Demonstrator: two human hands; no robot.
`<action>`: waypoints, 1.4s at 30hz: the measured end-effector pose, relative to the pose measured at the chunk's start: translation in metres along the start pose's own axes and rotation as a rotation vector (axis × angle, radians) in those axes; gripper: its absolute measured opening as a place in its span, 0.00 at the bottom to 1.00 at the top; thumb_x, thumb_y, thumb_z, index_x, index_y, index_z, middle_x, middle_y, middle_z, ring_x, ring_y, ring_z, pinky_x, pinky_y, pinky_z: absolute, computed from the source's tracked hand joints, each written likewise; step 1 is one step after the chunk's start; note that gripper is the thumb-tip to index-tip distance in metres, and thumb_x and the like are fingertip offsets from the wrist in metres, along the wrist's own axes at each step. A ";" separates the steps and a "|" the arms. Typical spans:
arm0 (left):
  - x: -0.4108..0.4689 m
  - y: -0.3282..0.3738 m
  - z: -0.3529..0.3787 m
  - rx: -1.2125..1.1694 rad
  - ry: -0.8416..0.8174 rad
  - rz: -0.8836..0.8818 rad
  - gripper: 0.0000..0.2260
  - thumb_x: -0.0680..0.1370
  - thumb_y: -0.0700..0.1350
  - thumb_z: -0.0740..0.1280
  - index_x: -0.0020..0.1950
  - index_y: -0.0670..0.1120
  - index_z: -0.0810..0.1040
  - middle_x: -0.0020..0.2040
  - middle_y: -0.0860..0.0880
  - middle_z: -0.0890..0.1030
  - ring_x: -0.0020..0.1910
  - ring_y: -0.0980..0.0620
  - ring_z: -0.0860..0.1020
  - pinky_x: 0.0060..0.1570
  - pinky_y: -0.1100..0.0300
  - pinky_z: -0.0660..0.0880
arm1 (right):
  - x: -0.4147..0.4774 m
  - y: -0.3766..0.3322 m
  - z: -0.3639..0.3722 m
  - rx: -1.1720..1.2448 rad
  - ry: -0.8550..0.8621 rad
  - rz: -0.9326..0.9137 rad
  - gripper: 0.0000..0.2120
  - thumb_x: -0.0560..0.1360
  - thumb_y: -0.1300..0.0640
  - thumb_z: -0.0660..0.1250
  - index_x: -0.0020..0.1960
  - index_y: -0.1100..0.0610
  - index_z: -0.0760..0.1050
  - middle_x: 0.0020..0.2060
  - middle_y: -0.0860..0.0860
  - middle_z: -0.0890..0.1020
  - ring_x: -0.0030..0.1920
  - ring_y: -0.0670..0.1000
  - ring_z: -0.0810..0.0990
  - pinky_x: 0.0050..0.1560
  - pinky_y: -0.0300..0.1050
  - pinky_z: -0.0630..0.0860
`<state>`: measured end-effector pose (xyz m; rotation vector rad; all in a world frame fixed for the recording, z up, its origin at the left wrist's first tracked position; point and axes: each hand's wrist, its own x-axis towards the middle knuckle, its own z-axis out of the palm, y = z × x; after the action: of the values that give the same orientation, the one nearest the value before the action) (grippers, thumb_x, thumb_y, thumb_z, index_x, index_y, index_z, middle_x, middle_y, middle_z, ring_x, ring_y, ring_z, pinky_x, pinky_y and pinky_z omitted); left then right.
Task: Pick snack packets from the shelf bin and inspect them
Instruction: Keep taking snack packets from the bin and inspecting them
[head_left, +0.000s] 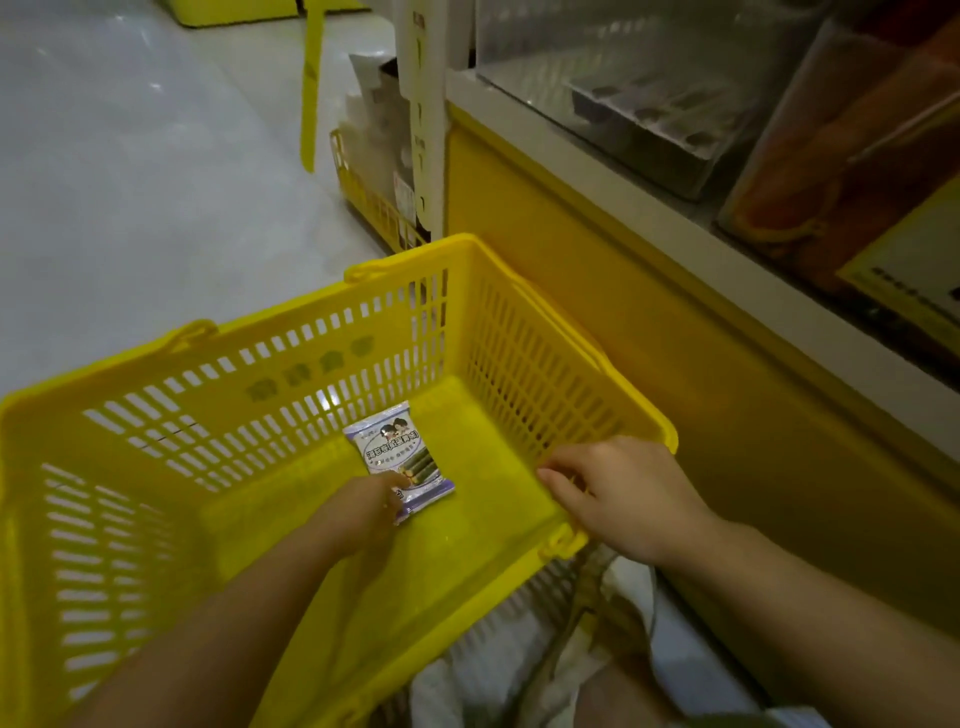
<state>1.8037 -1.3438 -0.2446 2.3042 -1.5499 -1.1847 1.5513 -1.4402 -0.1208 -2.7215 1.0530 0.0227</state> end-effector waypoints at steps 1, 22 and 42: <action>-0.002 0.004 -0.005 0.007 0.003 0.017 0.19 0.78 0.33 0.64 0.68 0.44 0.73 0.60 0.44 0.81 0.54 0.51 0.79 0.52 0.63 0.73 | 0.000 0.000 -0.002 0.016 -0.019 0.001 0.16 0.79 0.41 0.55 0.57 0.43 0.77 0.49 0.45 0.84 0.51 0.50 0.81 0.42 0.45 0.69; -0.310 0.360 -0.168 -0.225 0.698 0.997 0.17 0.79 0.35 0.63 0.45 0.60 0.76 0.43 0.56 0.83 0.47 0.54 0.82 0.49 0.60 0.77 | -0.211 -0.054 -0.318 0.008 0.666 -0.009 0.08 0.77 0.49 0.65 0.53 0.46 0.80 0.44 0.42 0.84 0.39 0.42 0.78 0.42 0.46 0.77; -0.372 0.560 -0.104 0.219 0.739 1.273 0.16 0.80 0.45 0.62 0.67 0.54 0.73 0.62 0.55 0.77 0.55 0.55 0.75 0.58 0.57 0.72 | -0.388 0.025 -0.490 -0.620 0.328 0.380 0.12 0.76 0.59 0.63 0.54 0.49 0.81 0.48 0.51 0.84 0.49 0.56 0.81 0.49 0.49 0.79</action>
<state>1.3989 -1.3293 0.3021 1.0301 -2.1482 0.1405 1.2148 -1.3050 0.3890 -3.0619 1.9252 -0.0450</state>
